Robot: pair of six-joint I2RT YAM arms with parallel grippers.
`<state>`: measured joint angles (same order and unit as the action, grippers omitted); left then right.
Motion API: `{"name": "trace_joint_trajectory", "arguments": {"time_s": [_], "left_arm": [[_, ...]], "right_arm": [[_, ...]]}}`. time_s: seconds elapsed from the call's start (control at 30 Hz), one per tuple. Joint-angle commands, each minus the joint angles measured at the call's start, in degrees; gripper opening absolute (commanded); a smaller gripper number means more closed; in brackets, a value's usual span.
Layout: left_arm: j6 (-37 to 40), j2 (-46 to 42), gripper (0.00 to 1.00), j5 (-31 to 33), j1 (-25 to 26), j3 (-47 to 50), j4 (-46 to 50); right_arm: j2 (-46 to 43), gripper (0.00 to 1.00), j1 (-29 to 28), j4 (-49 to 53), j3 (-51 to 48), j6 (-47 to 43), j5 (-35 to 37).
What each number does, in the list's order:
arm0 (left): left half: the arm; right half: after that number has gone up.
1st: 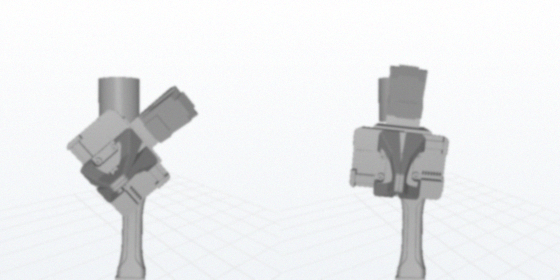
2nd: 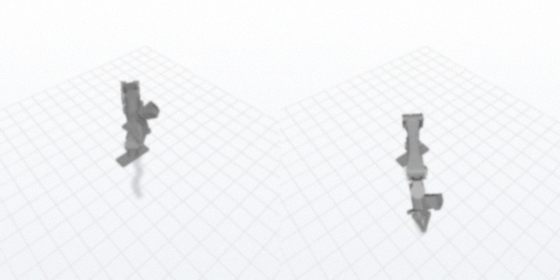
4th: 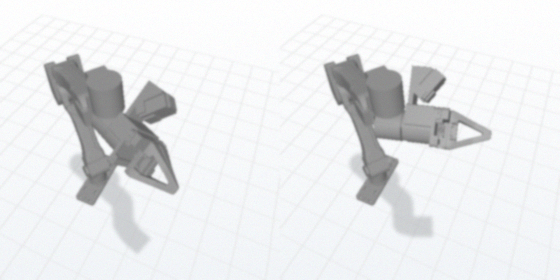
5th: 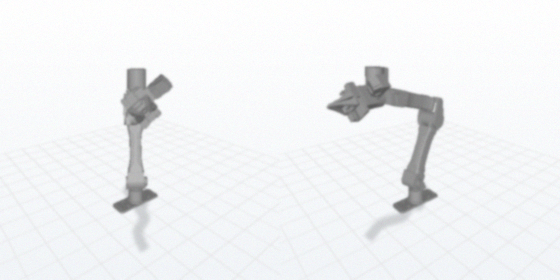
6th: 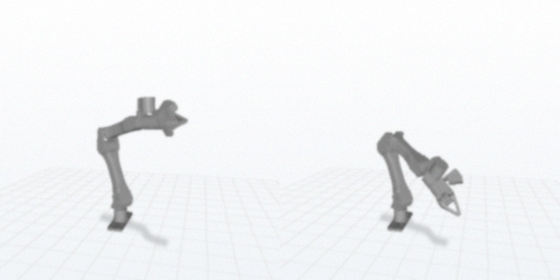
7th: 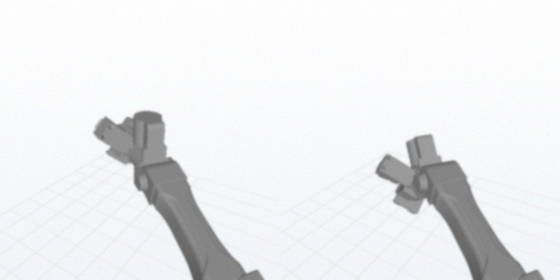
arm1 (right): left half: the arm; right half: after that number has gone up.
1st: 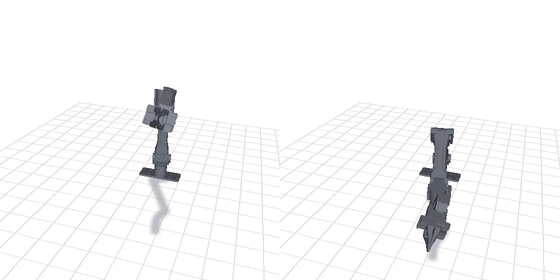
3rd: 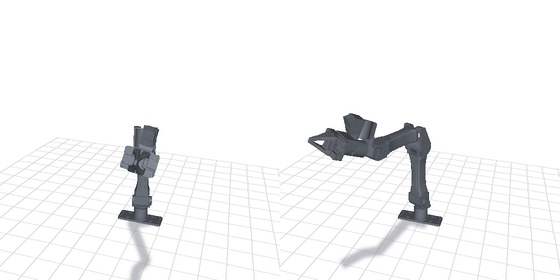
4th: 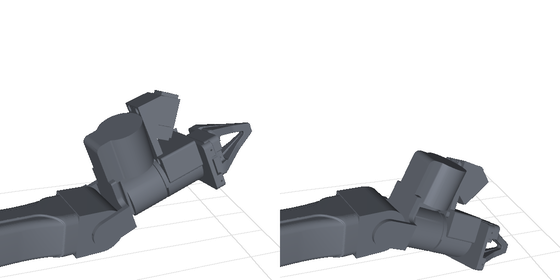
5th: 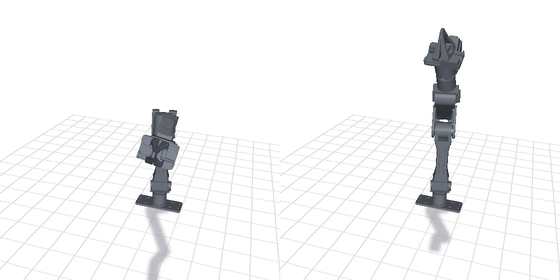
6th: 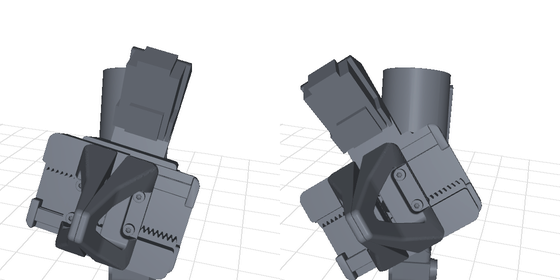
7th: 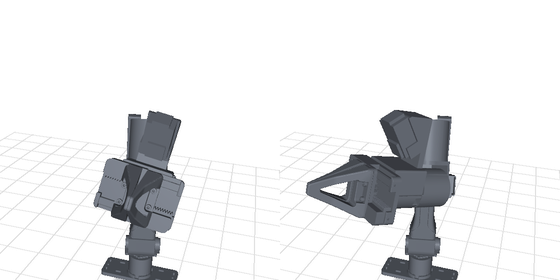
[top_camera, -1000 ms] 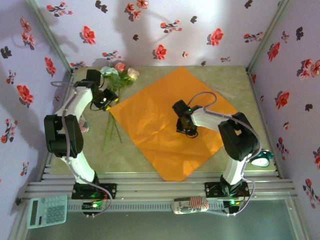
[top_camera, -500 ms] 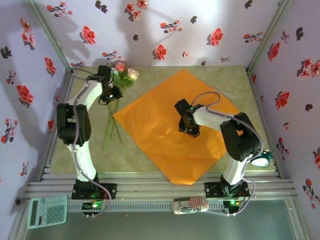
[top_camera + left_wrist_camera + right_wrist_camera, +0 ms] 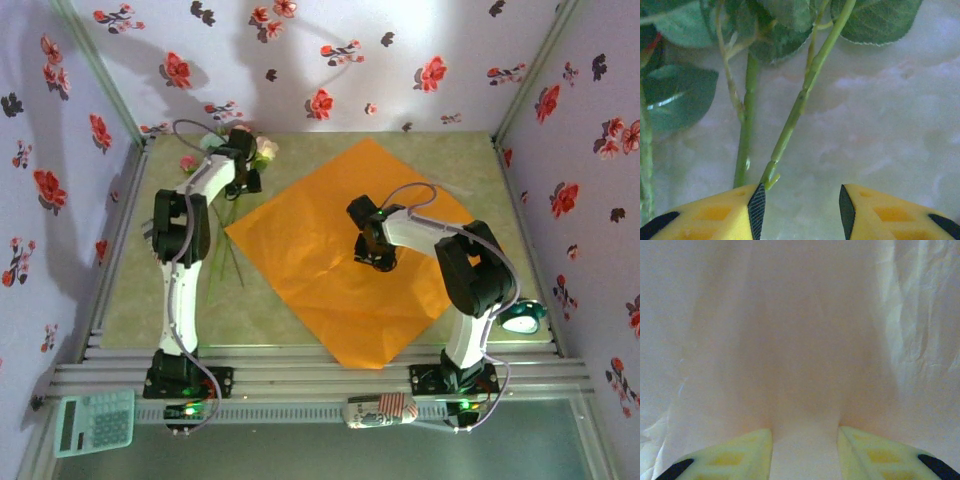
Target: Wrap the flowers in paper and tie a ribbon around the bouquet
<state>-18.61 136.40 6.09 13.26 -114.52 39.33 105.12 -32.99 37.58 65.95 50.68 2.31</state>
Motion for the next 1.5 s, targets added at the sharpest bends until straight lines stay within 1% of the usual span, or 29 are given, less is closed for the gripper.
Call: {"name": "trace_joint_trajectory", "arguments": {"time_s": [0.0, 0.17, 0.37, 0.43, 0.57, 0.67, 0.77, 0.8, 0.87, 0.9, 1.07, 1.13, 1.3, 1.47], "left_arm": [[3.08, 2.0, 0.44, 3.79, 0.37, -3.96, 3.0], [3.8, 3.42, 0.44, 5.06, 0.32, -5.53, 4.69], [5.24, 4.35, 0.44, 3.63, 0.4, -6.15, 5.14], [5.73, 5.01, 0.41, 2.32, 0.45, -6.73, 5.51], [5.56, 6.17, 0.38, 1.06, 0.45, -7.16, 6.14], [5.24, 6.64, 0.32, 0.64, 0.54, -7.56, 6.9], [5.17, 6.46, 0.21, 0.92, 0.63, -7.47, 7.24], [5.36, 6.12, 0.16, 1.44, 0.72, -7.39, 7.25], [6.13, 4.92, 0.04, 3.3, 0.95, -7.3, 7.43], [6.68, 4.04, 0.0, 4.91, 1.08, -7.21, 7.43], [9.54, -1.66, 0.0, 13.21, 1.32, -6.95, 7.86], [10.64, -4.02, 0.0, 15.57, 1.33, -7.12, 8.58], [12.37, -10.45, 0.0, 18.48, 1.77, -6.07, 9.44], [12.78, -16.43, 0.0, 21.72, 2.39, -5.57, 11.35]], "right_arm": [[0.12, 0.4, -0.39, 2.1, 0.56, 1.19, -0.97], [0.1, 0.4, -0.32, 2.18, 0.74, 0.84, -1.08], [0.26, 0.4, -0.32, 1.97, 0.74, 0.92, -1.6], [0.3, 0.4, -0.3, 1.97, 0.83, 0.92, -1.6], [0.19, 0.4, -0.31, 2.18, 0.8, 0.96, -1.51], [0.04, 0.4, -0.27, 2.23, 0.68, 1.0, -1.51], [0.01, 0.39, -0.29, 2.0, 0.74, 1.09, -1.72], [0.09, 0.39, -0.29, 1.76, 0.79, 1.09, -2.06], [0.32, 0.39, -0.4, 1.25, 1.17, 1.09, -2.75], [0.56, 0.39, -0.56, 0.94, 1.34, 1.09, -3.28], [1.87, 0.39, -1.57, 0.45, 3.15, 1.71, -4.51], [2.29, 0.39, -1.9, 0.82, 4.07, 1.75, -4.29], [2.25, 0.4, -2.08, 1.31, 5.1, 1.64, -3.27], [2.4, 0.44, -2.08, 0.92, 6.58, 0.86, -4.66]]}}
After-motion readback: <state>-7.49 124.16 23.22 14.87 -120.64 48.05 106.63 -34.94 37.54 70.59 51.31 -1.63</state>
